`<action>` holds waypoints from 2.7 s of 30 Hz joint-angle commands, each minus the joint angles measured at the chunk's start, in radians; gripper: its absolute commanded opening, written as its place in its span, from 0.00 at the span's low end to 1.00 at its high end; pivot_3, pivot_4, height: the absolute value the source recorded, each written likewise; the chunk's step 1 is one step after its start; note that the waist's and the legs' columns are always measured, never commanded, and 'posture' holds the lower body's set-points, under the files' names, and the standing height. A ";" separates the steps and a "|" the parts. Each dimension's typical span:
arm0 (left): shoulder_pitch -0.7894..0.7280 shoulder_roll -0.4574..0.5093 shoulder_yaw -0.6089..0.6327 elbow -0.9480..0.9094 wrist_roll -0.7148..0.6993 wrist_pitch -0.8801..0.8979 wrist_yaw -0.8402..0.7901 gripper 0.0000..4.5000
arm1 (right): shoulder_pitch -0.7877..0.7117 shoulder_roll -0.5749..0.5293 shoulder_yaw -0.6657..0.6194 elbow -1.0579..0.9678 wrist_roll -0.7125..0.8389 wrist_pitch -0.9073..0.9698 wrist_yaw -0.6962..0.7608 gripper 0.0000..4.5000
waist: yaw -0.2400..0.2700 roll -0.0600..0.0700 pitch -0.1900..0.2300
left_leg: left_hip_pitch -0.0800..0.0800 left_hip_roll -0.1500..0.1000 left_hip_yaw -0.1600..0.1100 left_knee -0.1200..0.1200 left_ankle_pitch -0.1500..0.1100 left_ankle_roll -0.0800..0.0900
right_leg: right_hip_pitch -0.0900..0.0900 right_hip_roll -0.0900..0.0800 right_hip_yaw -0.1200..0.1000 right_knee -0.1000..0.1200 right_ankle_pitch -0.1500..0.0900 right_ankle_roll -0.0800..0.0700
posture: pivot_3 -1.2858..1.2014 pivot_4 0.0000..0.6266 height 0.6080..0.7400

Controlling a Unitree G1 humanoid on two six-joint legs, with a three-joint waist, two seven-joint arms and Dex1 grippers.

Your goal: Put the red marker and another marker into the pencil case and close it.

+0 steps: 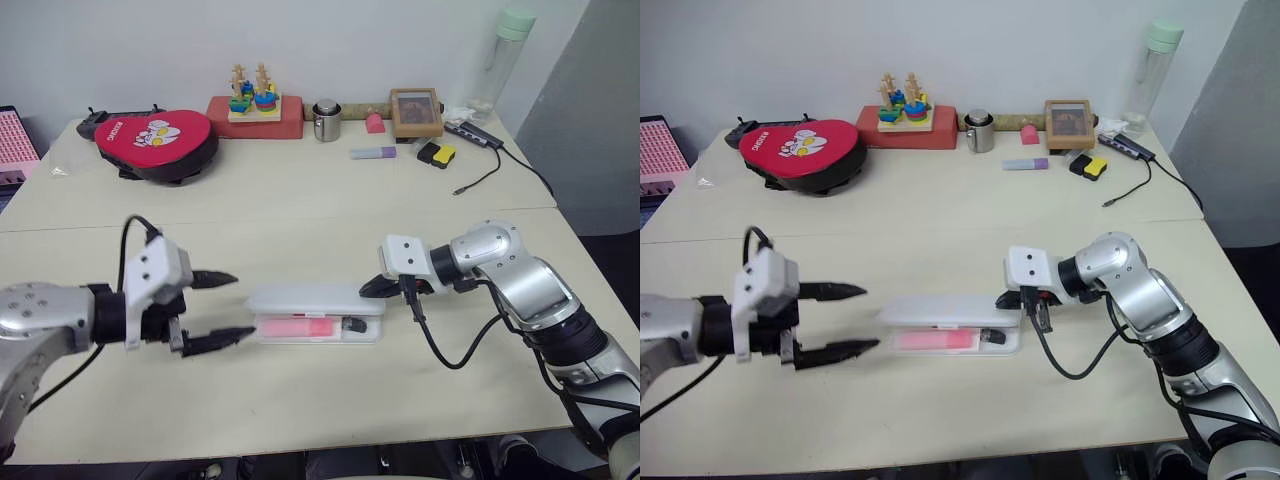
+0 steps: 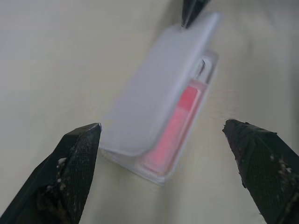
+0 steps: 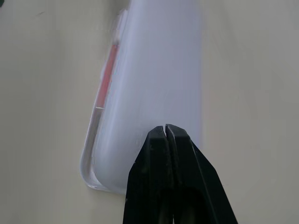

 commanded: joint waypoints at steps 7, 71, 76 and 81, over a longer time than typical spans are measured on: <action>-0.027 0.026 -0.021 0.008 0.063 -0.066 -0.011 1.00 | 0.010 0.071 0.071 0.037 -0.035 0.004 -0.050 0.01 | 0.000 0.000 0.000 | 0.001 0.000 0.000 0.000 0.000 0.000 | 0.000 0.000 0.000 0.000 0.000 0.001 | 0.52 0.24 1.00; 0.074 -0.732 0.100 -0.083 0.312 -0.077 0.972 1.00 | 0.529 0.361 -0.431 -0.188 0.044 -0.034 -0.887 0.01 | 0.025 -0.003 -0.003 | 0.002 -0.001 0.000 0.000 0.001 0.000 | 0.004 -0.001 0.001 -0.002 0.001 0.002 | 0.52 0.24 1.00; 0.151 -0.788 0.081 -0.093 0.310 -0.096 0.968 1.00 | 0.584 0.359 -0.456 -0.125 -0.002 -0.188 -0.937 0.01 | 0.024 -0.003 -0.003 | 0.002 -0.001 0.001 0.000 0.001 0.000 | 0.004 -0.001 0.001 -0.004 0.001 0.002 | 0.52 0.24 1.00; 0.207 -0.809 0.072 -0.091 0.325 -0.135 0.962 1.00 | 0.627 0.354 -0.442 -0.083 -0.044 -0.268 -0.970 0.01 | 0.025 -0.003 -0.003 | 0.003 -0.001 0.001 0.000 0.001 0.000 | 0.004 -0.001 0.002 -0.003 0.001 0.001 | 0.52 0.24 1.00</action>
